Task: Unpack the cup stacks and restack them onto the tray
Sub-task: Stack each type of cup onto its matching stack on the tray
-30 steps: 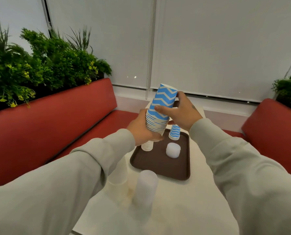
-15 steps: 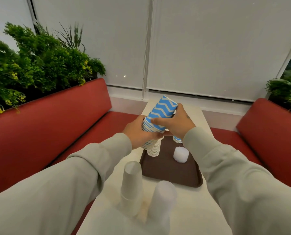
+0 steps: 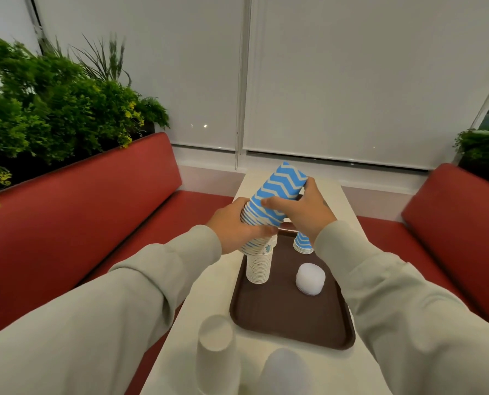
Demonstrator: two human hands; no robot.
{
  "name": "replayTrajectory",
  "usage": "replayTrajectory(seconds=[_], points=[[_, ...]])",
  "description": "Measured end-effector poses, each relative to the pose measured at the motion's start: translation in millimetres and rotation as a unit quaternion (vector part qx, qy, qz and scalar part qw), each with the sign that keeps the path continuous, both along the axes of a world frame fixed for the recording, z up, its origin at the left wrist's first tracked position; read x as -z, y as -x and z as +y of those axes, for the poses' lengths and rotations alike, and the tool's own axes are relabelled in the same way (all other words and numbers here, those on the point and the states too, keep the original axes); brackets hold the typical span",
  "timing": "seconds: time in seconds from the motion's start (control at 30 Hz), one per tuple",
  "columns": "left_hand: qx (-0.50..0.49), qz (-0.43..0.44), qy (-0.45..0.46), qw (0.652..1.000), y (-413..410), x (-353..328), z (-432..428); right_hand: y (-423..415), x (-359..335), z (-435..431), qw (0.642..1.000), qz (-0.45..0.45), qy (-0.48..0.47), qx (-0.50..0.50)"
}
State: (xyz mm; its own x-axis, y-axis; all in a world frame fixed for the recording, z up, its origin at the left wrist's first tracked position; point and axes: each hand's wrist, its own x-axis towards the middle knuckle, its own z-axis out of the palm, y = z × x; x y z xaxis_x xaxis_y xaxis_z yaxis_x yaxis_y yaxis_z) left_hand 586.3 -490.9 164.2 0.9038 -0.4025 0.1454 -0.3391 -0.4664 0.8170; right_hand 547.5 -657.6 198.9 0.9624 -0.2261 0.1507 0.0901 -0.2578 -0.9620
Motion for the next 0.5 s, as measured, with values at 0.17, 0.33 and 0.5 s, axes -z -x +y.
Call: replayTrajectory(seconds=[0.17, 0.33, 0.5], points=[[0.017, -0.01, -0.026, 0.999, -49.2, -0.6, -31.2, -44.0, 4.5, -32.0, 0.999, 0.01, -0.046, 0.006], [0.032, -0.007, -0.033, 0.999, -95.5, -4.0, -71.8, -86.1, 4.0, -74.0, 0.996, 0.009, -0.083, 0.012], [0.044, 0.003, -0.042, 0.998, -135.2, 0.2, -110.3, -122.7, 12.2, -111.5, 0.994, 0.025, -0.103, 0.031]])
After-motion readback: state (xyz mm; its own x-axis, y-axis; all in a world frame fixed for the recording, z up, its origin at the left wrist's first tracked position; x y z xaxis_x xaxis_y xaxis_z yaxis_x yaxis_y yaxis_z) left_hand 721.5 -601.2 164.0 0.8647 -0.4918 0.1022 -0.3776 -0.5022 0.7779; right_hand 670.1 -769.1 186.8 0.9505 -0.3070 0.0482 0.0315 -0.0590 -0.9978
